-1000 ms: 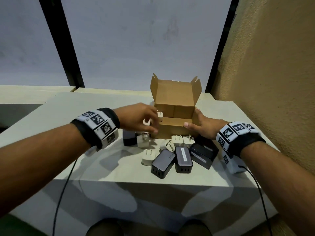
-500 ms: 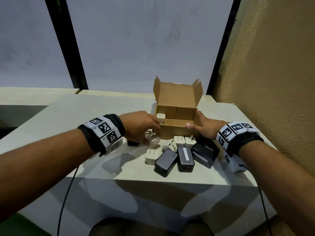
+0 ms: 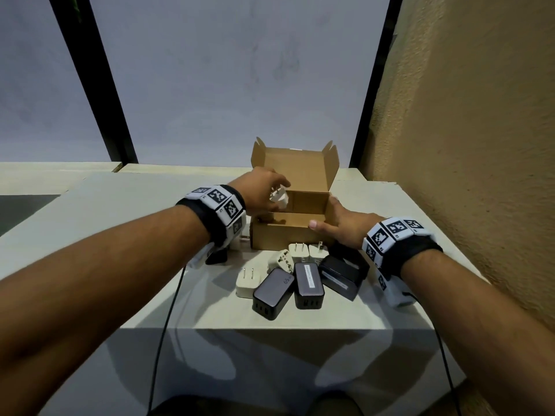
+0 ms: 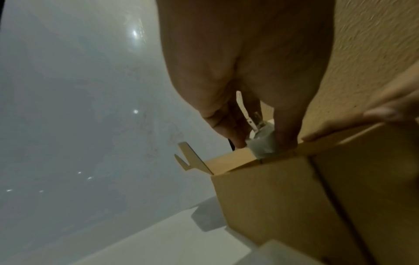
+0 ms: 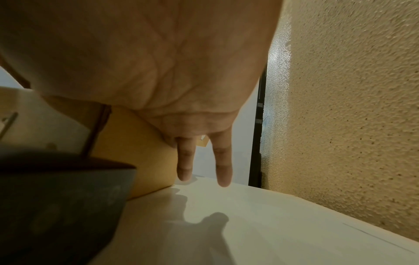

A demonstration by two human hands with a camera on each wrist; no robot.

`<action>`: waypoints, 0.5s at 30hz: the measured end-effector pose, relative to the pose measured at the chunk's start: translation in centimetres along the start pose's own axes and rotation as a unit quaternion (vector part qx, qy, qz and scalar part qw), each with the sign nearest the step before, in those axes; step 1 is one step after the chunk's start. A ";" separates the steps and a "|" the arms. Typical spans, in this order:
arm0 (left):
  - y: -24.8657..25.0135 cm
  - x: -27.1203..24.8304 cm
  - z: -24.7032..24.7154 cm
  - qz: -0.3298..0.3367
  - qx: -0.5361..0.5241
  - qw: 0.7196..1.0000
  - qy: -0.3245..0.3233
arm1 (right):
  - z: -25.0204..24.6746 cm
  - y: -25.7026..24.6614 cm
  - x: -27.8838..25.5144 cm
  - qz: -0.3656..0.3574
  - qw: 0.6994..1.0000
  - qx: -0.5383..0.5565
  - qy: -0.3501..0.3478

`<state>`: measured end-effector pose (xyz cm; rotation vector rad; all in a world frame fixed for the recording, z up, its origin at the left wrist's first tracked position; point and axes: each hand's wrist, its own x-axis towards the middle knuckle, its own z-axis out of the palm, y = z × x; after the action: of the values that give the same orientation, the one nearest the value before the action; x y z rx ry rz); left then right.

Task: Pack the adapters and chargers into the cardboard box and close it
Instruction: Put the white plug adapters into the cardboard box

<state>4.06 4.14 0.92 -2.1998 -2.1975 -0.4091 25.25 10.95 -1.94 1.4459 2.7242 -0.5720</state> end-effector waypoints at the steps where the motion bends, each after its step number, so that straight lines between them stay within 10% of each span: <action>1: 0.0 0.5 0.4 -0.006 0.021 1.000 -0.008 | 0.0 0.1 0.1 0.001 1.000 -0.002 0.001; 15: 0.6 3.4 3.2 0.051 0.266 0.960 -0.067 | 0.5 1.0 1.4 -0.027 1.000 0.001 -0.002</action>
<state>5.14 8.07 -1.44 -2.0623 -1.9325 0.3100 25.18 12.45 -2.94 1.3733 2.7693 -0.5779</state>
